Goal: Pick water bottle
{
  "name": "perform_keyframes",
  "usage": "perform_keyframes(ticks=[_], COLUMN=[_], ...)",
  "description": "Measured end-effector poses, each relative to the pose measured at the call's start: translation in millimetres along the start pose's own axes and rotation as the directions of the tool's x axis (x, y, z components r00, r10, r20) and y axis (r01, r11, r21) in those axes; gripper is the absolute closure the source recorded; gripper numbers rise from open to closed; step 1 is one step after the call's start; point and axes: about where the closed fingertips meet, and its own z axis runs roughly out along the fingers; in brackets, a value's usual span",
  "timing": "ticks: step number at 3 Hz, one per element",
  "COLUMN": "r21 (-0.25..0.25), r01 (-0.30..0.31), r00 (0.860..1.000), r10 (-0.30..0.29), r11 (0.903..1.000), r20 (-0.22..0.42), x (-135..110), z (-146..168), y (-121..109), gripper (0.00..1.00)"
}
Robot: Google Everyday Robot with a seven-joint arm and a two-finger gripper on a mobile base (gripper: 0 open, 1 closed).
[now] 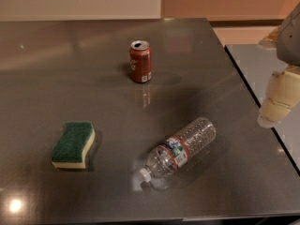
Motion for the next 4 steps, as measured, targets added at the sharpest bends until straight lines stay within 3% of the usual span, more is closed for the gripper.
perform_keyframes(ticks=[1, 2, 3, 4], r21=[0.000, -0.011, -0.045, -0.070], r01=[0.000, 0.074, 0.201, 0.338], r00=[1.000, 0.997, 0.979, 0.940], r10=[0.000, -0.074, -0.200, -0.334], r11=[1.0000, 0.9972, 0.9785, 0.9384], r20=[0.000, 0.011, 0.042, 0.070], x=[0.0, -13.6, -36.8, -55.1], z=[0.0, 0.0, 8.2, 23.4], y=[0.0, 6.3, 22.4, 44.8], gripper=[0.00, 0.00, 0.00, 0.00])
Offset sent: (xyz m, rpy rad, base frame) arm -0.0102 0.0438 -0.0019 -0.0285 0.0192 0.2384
